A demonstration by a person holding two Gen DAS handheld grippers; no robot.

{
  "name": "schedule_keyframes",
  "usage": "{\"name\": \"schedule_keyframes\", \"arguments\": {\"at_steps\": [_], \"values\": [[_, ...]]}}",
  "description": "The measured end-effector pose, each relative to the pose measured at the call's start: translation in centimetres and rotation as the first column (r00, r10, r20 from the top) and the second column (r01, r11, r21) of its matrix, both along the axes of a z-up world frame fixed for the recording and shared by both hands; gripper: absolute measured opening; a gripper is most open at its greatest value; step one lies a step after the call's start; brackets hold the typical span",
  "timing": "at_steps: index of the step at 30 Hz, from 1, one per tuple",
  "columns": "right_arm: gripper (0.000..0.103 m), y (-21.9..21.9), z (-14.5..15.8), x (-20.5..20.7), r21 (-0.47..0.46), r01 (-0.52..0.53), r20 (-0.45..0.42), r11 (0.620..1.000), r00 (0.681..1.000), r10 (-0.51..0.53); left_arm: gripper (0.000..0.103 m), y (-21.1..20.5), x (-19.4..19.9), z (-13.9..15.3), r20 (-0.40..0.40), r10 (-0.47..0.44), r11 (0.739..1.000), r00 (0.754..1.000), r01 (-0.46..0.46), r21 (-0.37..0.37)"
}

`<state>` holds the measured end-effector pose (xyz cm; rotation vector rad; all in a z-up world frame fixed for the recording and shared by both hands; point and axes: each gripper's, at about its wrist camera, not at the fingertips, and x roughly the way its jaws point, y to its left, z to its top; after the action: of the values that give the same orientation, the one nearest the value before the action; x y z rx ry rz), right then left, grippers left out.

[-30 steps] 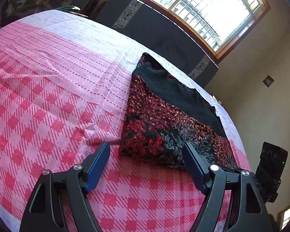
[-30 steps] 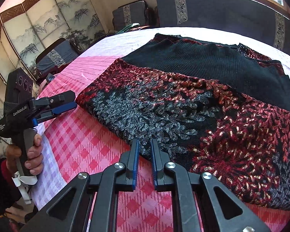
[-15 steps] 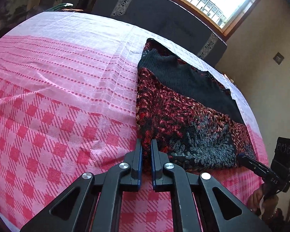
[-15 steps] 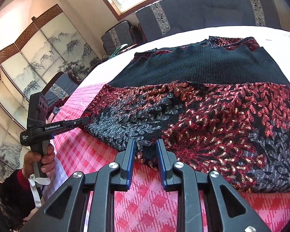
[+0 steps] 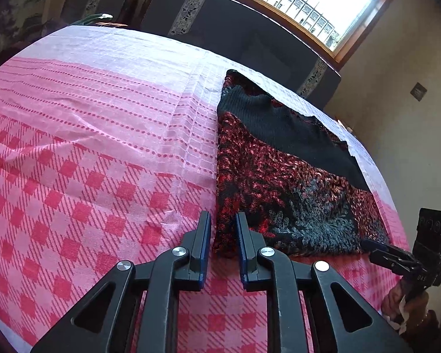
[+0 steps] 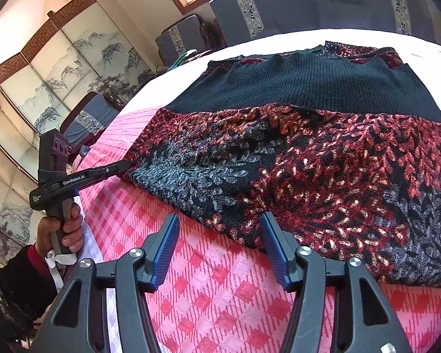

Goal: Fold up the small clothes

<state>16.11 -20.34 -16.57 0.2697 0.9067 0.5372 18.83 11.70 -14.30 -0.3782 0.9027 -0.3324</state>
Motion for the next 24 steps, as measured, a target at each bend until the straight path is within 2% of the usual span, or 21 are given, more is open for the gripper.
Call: {"name": "schedule_keyframes", "arguments": {"at_steps": [4,8,13,17,18,20,22,24], "values": [[0.056,-1.0,1.4,-1.8,-0.005,0.053,0.126,0.999,0.991,-0.052,0.018,0.1,-0.1,1.0,0.023,0.019,1.0,1.0,-0.019,0.001],[0.056,-1.8,2.0,-1.8,-0.103,0.135,0.171,0.986,0.978,-0.116,0.019,-1.2,0.5,1.5,0.043,0.02,0.996,0.999,-0.023,0.084],[0.056,-2.6,1.3,0.4,-0.236,0.238,0.14,0.942,0.968,-0.209,0.019,-3.3,0.7,2.2,0.085,0.032,0.974,0.996,-0.05,0.22],[0.056,-2.3,0.1,1.7,-0.313,0.269,0.105,0.911,0.963,-0.249,0.019,-5.0,0.7,2.5,0.13,0.043,0.931,0.991,-0.087,0.353],[0.058,-2.2,0.1,1.7,-0.326,0.271,0.114,0.905,0.962,-0.248,0.019,-5.4,0.7,2.5,0.135,0.043,0.92,0.99,-0.092,0.38],[0.083,-2.0,-0.2,2.1,-0.349,0.261,0.087,0.9,0.965,-0.246,0.019,-6.1,0.9,2.6,0.141,0.037,0.902,0.989,-0.094,0.42],[0.087,-1.8,-0.3,2.2,-0.366,0.25,0.086,0.896,0.968,-0.235,0.022,-6.6,1.1,2.6,0.15,0.037,0.886,0.988,-0.102,0.453],[0.091,-1.6,-0.5,2.2,-0.375,0.242,0.083,0.895,0.97,-0.228,0.034,-7.0,1.1,2.7,0.166,0.037,0.871,0.985,-0.113,0.479]]}}
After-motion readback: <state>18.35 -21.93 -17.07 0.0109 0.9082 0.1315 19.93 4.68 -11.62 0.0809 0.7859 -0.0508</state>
